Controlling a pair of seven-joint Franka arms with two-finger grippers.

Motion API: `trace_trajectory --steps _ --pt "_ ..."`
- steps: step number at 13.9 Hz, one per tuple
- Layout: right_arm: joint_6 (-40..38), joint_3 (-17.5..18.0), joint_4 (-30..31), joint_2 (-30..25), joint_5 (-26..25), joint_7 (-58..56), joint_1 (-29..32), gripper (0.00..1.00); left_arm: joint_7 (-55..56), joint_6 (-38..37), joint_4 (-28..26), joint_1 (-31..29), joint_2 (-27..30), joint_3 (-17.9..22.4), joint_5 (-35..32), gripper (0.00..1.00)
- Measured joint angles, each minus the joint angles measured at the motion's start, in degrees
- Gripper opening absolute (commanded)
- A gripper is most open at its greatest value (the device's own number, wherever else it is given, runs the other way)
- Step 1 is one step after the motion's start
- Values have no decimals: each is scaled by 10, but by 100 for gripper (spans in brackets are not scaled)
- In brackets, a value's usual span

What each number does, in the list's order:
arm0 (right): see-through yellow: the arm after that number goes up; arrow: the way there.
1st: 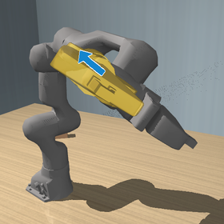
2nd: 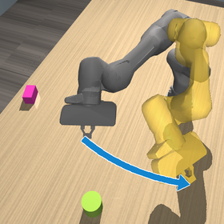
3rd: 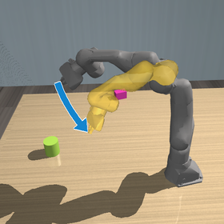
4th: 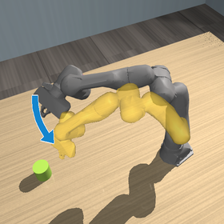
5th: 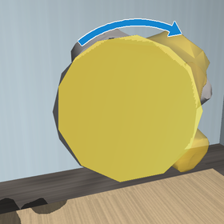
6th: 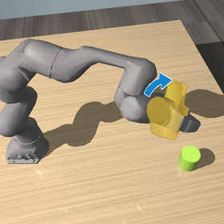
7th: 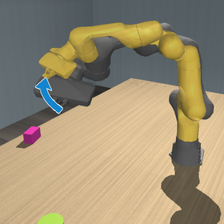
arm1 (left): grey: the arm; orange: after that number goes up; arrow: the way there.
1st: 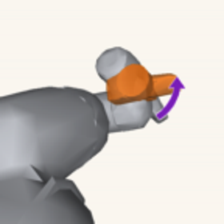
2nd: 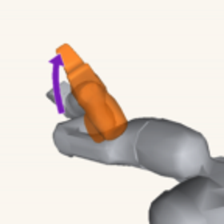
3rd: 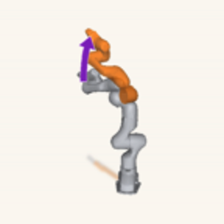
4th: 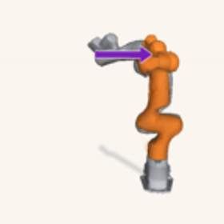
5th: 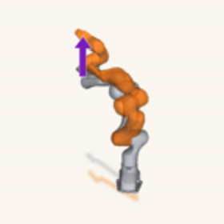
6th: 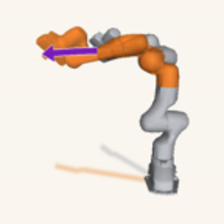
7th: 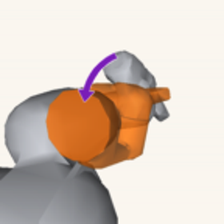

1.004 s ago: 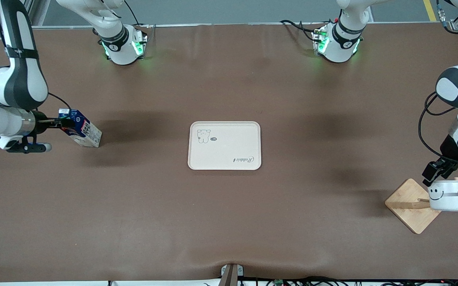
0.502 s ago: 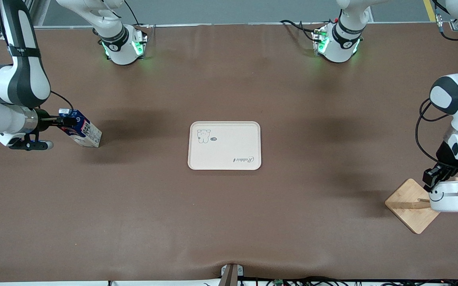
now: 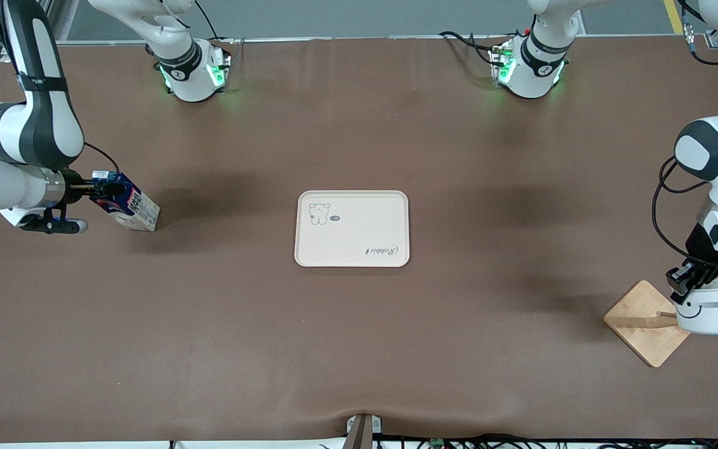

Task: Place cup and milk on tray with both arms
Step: 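Grasp the milk carton with the right gripper while the left gripper grasps the mug, then lift the mug off the mug tree and carry it over the tray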

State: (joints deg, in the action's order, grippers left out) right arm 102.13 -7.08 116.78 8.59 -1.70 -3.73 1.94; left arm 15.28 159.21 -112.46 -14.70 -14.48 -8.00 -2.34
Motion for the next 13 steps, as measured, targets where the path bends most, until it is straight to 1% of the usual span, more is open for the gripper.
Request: trace_trajectory --steps 1,10,13 --pt "0 0 0 0 0 0 0 100 0 0 1 2 0 -2 0 0" --pt "7 2 23 0 0 1 0 100 0 -3 12 10 9 -30 0 0" --pt "8 2 25 0 0 1 0 100 4 -44 12 12 26 -46 0 0"
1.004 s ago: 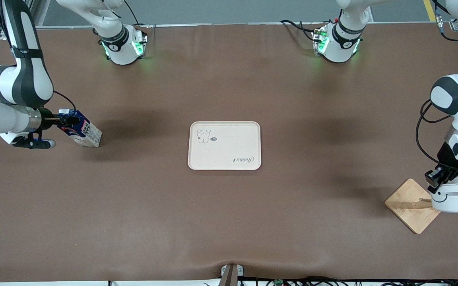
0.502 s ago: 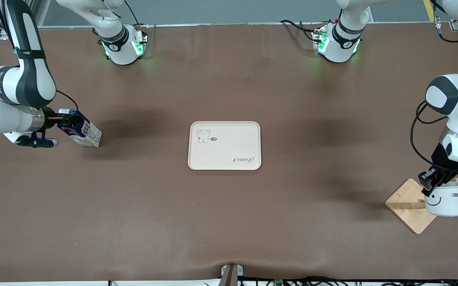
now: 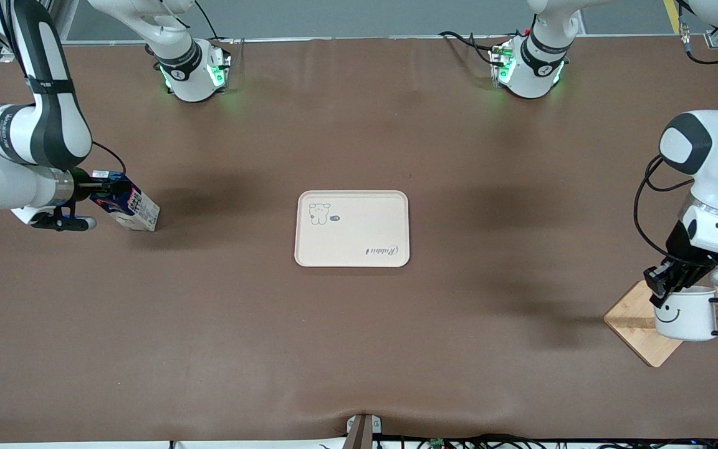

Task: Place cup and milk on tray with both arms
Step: 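Lift the mug off the mug tree and carry it over the tray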

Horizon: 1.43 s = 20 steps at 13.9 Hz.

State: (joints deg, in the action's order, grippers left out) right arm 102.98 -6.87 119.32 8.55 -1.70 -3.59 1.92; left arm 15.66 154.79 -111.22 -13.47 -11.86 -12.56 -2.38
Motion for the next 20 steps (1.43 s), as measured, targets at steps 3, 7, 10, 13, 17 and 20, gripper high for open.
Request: trace_trajectory --steps 3,7,10,13,17,20 --pt "6 0 4 0 0 0 0 73 54 -71 1 0 26 -29 0 0" --pt "13 1 7 -4 0 0 0 19 188 -139 2 2 40 -95 0 0" --pt "14 1 6 -5 0 0 0 16 277 -186 9 4 39 -150 0 0" --pt "-2 1 -17 -6 0 2 0 16 353 -258 35 30 27 -195 0 0" --pt "-53 1 -83 -6 0 3 0 16 413 -304 76 135 -33 -201 0 0" --pt "-59 1 -118 -2 0 5 0 16 431 -311 100 205 -95 -201 0 0"
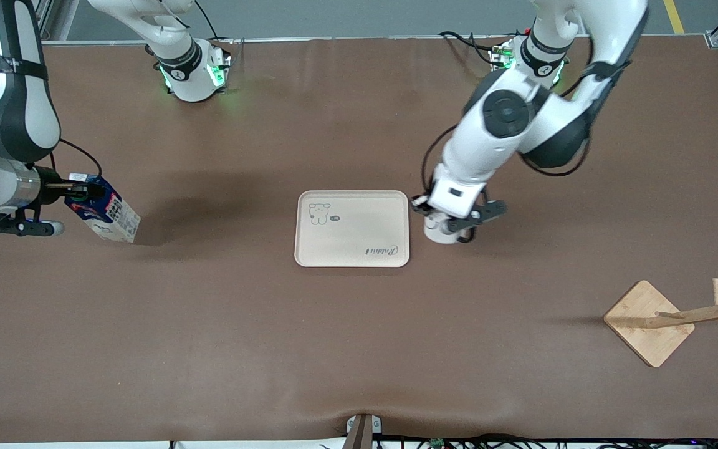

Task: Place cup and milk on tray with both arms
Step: 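Lift the mug off the mug tree and carry it over the tray, then lower the mug onto the tray with the left gripper and release it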

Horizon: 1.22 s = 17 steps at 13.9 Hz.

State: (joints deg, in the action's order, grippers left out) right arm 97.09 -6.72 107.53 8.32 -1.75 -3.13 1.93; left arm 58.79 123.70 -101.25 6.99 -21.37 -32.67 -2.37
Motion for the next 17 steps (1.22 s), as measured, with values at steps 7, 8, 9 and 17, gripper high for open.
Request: trace_trajectory --steps 7,8,9,17 --pt "-88 6 -165 64 1 1 -7 16 -1 -128 101 101 -104 3 -48 0" --pt "-90 7 -177 71 4 6 -10 16 -1 -148 127 116 -127 7 -59 0" --pt "-92 7 -185 75 11 17 -14 16 -1 -157 146 124 -149 11 -66 0" --pt "-110 9 -209 79 49 103 -59 16 -52 -164 200 130 -230 21 -78 0"
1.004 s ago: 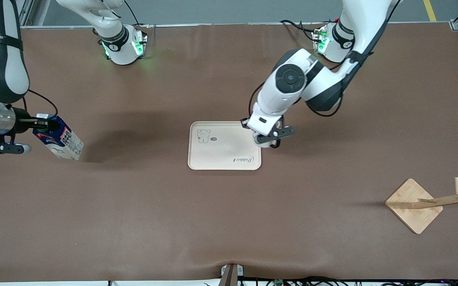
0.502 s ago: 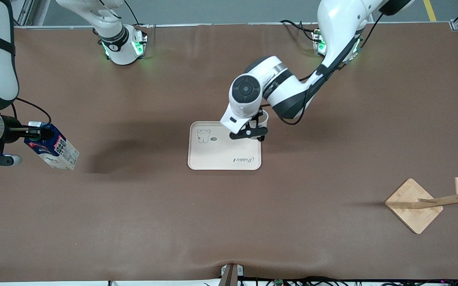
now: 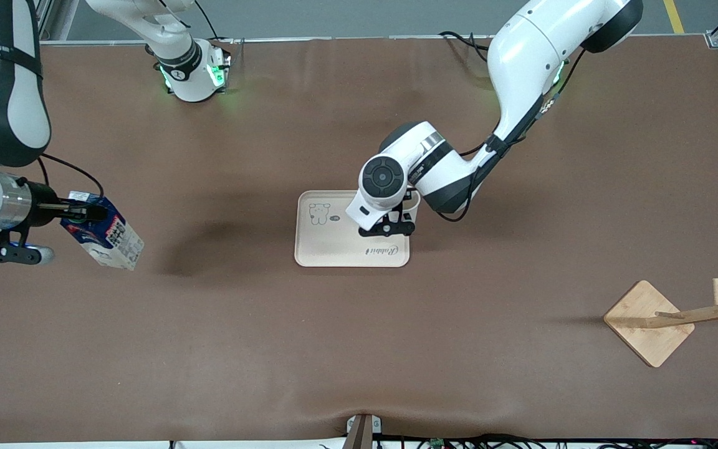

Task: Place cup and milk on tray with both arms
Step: 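Lower the mug onto the tray with the left gripper and release it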

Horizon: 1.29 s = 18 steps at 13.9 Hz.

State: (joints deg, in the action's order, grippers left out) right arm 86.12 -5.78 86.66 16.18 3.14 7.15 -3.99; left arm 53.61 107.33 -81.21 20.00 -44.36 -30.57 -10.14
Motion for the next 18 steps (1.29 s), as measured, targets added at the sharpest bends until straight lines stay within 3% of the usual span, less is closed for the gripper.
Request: trace_trajectory --steps 7,10,12,13,18 --pt "-12 0 -1 0 20 3 -4 21 0 -2 22 19 -36 0 26 0" --pt "-15 0 -2 0 24 3 -4 21 1 -5 24 23 -36 1 31 11" --pt "-21 0 -2 0 34 15 -4 22 1 -5 24 27 -36 4 31 45" --pt "-24 0 -2 0 37 24 -4 22 1 -5 24 28 -37 5 31 99" --pt "-30 1 -9 0 43 63 -28 22 1 -6 35 28 -36 8 31 100"
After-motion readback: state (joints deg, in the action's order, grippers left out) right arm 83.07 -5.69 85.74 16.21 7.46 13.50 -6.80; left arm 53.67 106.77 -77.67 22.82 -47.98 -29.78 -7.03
